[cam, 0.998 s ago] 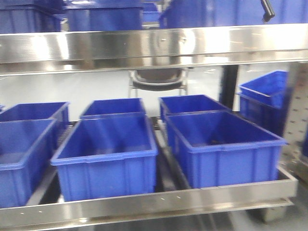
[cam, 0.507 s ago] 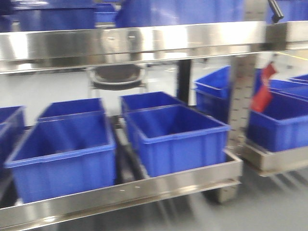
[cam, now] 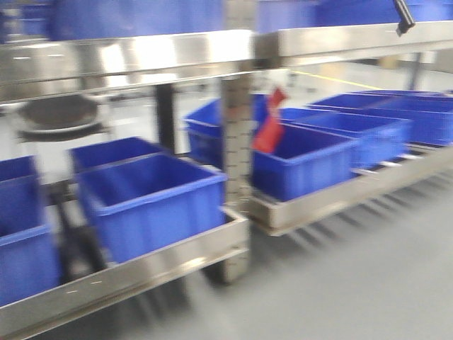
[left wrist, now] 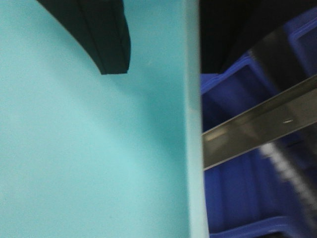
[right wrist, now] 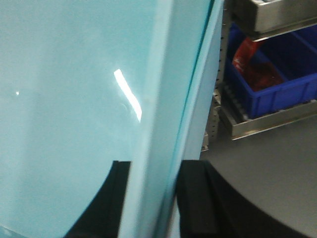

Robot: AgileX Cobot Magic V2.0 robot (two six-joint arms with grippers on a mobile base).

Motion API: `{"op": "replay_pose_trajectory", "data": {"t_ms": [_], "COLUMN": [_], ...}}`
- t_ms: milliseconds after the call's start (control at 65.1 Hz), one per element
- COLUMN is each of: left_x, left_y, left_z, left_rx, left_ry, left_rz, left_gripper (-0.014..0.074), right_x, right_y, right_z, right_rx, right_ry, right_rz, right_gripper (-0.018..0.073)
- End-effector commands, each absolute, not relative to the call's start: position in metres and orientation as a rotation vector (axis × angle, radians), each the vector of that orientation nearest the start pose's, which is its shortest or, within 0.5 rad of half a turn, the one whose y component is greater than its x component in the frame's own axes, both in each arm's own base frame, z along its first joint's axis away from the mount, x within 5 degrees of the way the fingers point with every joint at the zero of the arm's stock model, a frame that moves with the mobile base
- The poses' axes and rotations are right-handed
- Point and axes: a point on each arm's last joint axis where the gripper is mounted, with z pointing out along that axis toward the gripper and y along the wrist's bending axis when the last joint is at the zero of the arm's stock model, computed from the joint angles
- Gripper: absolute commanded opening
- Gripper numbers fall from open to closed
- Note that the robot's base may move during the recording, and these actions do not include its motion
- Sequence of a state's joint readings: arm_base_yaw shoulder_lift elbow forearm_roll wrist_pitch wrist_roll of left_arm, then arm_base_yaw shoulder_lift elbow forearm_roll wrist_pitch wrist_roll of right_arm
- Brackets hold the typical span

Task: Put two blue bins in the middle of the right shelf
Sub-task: 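Hold the teal bin with both grippers and drive away from the rack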

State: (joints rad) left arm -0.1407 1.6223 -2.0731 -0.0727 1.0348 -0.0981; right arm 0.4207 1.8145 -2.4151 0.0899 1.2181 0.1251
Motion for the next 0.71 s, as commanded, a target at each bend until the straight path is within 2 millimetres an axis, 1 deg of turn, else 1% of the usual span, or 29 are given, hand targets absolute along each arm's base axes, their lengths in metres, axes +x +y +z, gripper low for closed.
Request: {"op": "replay_pose_trajectory", "data": {"t_ms": [0,691], "left_x": [0.3268,0.3268], "left_y": [-0.0522,-0.052], "left_z": [0.5218,0.5218], "left_rx": [0.081,0.081], "left_ry": [1.98,1.98], "left_rz": [-0.225,-0.223], "left_gripper": [-0.0111,-0.0111], "right_x": [0.3231,0.3231], "right_y": [0.1477,0.1477], "right_z": [0.5366,0.5366], "right_rx": [-0.324,-0.324], "right_ry": [1.983,1.983], "right_rz": [0.41,0.41], "right_gripper": [-0.0154,-0.0154]}}
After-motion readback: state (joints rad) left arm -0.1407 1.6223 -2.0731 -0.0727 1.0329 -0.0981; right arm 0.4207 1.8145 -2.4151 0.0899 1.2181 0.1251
